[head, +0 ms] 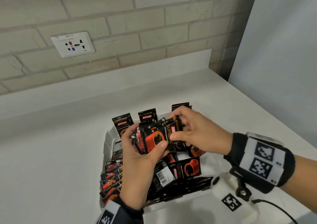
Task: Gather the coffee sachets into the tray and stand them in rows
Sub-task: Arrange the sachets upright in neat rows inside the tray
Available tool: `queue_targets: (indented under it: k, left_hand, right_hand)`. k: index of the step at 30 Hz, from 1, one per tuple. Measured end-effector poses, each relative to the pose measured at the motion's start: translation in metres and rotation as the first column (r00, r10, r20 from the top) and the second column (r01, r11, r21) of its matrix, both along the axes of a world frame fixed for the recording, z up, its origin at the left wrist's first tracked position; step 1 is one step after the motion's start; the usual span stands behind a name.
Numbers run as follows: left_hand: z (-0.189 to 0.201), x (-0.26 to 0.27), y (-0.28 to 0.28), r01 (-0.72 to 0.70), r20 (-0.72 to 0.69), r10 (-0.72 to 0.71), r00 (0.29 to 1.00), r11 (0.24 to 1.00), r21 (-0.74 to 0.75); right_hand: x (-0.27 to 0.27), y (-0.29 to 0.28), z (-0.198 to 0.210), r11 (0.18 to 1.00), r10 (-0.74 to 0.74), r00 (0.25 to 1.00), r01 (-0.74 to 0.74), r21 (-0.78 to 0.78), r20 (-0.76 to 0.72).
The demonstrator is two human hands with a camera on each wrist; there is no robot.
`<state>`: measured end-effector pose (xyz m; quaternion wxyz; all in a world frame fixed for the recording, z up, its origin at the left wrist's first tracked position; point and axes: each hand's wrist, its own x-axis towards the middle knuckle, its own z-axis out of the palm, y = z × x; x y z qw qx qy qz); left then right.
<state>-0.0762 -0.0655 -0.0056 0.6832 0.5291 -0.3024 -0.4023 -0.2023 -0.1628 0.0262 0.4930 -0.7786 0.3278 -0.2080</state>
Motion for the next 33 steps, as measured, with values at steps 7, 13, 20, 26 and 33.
queue_targets:
  k: [7,13,20,26,33]
  left_hand:
    - [0.003,0.010,0.002,0.212,-0.270,-0.187,0.945,0.975,0.067]
    - [0.001,0.007,0.001,0.103,-0.350,-0.075,0.934,0.993,0.063]
    - [0.006,-0.003,-0.004,-0.025,-0.485,0.018,0.874,1.000,-0.007]
    - [0.010,0.010,0.003,0.241,-0.487,-0.211,0.848,0.970,0.000]
    - [0.007,0.001,0.003,0.324,-0.425,-0.265,0.866,0.943,0.072]
  right_hand:
    - [-0.003,-0.010,0.014,0.980,0.198,0.971,-0.199,0.002,-0.138]
    - [0.005,-0.008,0.016,0.997,-0.067,0.998,0.067,-0.041,0.006]
    - [0.018,0.008,0.000,0.940,-0.164,0.956,0.077,0.333,0.242]
    - [0.011,-0.003,-0.001,0.964,-0.203,0.953,0.154,0.218,0.227]
    - [0.010,0.011,-0.008,0.962,-0.174,0.954,0.112,0.250,0.244]
